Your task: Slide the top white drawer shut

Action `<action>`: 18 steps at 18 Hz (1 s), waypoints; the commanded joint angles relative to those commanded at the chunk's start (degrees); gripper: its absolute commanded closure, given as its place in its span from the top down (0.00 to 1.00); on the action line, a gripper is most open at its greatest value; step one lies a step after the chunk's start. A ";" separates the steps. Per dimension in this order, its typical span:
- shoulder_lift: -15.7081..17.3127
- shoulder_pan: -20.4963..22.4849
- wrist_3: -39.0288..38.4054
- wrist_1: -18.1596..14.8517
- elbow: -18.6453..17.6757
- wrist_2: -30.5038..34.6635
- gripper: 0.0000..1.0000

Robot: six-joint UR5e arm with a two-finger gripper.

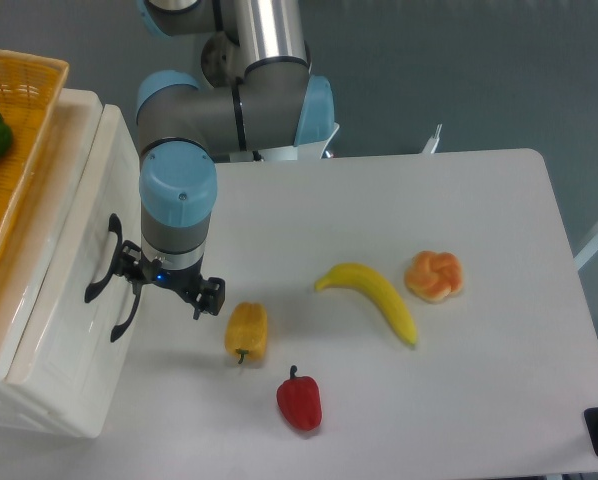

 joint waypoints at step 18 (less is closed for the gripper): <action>0.00 0.79 0.88 0.53 1.05 0.17 1.00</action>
